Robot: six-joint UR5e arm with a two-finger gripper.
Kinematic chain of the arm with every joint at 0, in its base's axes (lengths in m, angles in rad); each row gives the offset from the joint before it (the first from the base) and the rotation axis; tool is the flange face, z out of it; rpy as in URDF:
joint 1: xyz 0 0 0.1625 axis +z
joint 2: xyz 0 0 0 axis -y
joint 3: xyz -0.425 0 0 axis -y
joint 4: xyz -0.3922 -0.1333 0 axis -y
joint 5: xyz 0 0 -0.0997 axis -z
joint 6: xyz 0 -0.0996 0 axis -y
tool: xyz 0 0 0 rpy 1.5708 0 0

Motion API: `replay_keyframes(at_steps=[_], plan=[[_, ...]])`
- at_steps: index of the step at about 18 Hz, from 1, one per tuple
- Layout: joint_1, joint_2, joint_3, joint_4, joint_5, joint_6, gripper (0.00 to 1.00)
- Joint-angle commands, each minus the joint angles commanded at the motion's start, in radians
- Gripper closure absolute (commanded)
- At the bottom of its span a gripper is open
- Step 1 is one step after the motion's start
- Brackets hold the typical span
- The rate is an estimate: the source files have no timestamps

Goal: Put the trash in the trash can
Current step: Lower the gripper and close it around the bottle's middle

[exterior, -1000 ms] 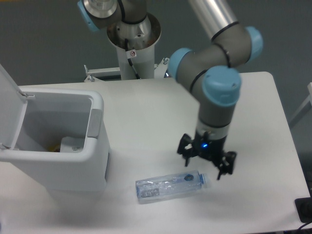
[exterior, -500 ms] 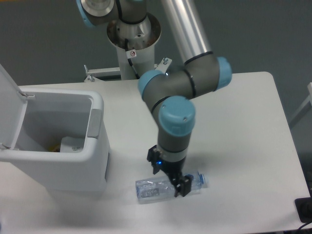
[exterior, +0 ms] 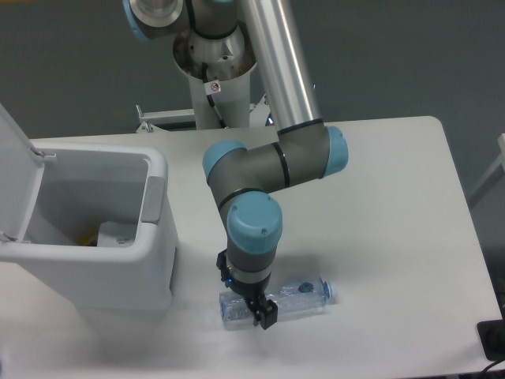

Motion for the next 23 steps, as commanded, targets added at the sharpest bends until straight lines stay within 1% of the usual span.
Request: replay_keyframes(at_steps=[3, 4, 5, 6, 7, 8, 9, 11, 15, 17, 19, 23], plan=[[-0.002, -0.037, 0.014, 0.003, 0.014, -0.005, 0.00], [-0.009, -0.041, 0.014, 0.003, 0.050, -0.003, 0.02], [-0.020, -0.042, 0.015, 0.002, 0.092, 0.000, 0.08], [-0.023, -0.043, 0.017, 0.002, 0.118, 0.000, 0.19], [-0.023, -0.046, 0.023, 0.000, 0.124, 0.000, 0.33], [-0.023, -0.046, 0.026, -0.002, 0.123, 0.000, 0.42], [-0.023, -0.045, 0.028, -0.002, 0.120, -0.002, 0.54], [-0.023, -0.040, 0.043, -0.002, 0.112, -0.003, 0.68], [-0.012, -0.034, 0.074, 0.002, 0.110, -0.008, 0.70], [0.003, -0.014, 0.083, 0.000, 0.104, -0.008, 0.71], [0.041, 0.011, 0.100, -0.006, 0.045, -0.009, 0.70], [0.110, 0.043, 0.126, -0.014, -0.150, -0.024, 0.70]])
